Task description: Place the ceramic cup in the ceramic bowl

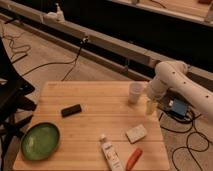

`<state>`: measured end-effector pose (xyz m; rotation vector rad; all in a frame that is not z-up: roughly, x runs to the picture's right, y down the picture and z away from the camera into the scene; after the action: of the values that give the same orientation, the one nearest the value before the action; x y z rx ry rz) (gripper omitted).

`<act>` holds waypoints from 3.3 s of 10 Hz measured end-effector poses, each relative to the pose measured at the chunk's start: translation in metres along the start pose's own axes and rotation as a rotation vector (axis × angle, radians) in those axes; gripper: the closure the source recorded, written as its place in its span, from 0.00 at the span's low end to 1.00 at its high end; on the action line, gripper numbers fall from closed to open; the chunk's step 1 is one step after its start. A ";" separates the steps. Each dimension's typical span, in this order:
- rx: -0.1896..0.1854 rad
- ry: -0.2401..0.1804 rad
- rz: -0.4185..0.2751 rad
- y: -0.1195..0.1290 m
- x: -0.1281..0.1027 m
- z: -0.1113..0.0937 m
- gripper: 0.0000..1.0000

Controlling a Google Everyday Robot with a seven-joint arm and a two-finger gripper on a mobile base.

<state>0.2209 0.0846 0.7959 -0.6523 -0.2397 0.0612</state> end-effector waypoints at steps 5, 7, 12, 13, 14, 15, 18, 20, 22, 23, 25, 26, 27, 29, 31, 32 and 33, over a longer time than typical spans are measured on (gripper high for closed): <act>-0.013 -0.025 -0.025 -0.007 -0.011 0.006 0.20; -0.007 -0.026 -0.023 -0.009 -0.011 0.005 0.20; 0.060 -0.055 -0.031 -0.031 -0.015 0.000 0.20; 0.056 -0.054 -0.029 -0.030 -0.012 0.004 0.20; 0.048 -0.057 -0.027 -0.028 -0.010 0.009 0.20; 0.036 -0.071 -0.026 -0.026 -0.008 0.018 0.20; 0.008 -0.105 -0.041 -0.031 -0.007 0.042 0.24; -0.002 -0.120 -0.050 -0.039 -0.006 0.055 0.42; -0.012 -0.130 -0.051 -0.048 -0.003 0.066 0.63; -0.014 -0.134 -0.050 -0.050 -0.002 0.068 0.72; -0.010 -0.148 -0.049 -0.056 -0.001 0.067 0.92; -0.008 -0.153 -0.051 -0.057 -0.001 0.066 0.97; -0.006 -0.162 -0.062 -0.058 -0.007 0.062 1.00; 0.006 -0.182 -0.104 -0.054 -0.026 0.047 1.00; 0.029 -0.203 -0.189 -0.042 -0.058 0.028 1.00; 0.028 -0.217 -0.243 -0.027 -0.078 0.021 1.00; 0.023 -0.232 -0.273 -0.016 -0.092 0.019 1.00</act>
<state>0.1265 0.0710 0.8015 -0.5849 -0.5490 -0.1232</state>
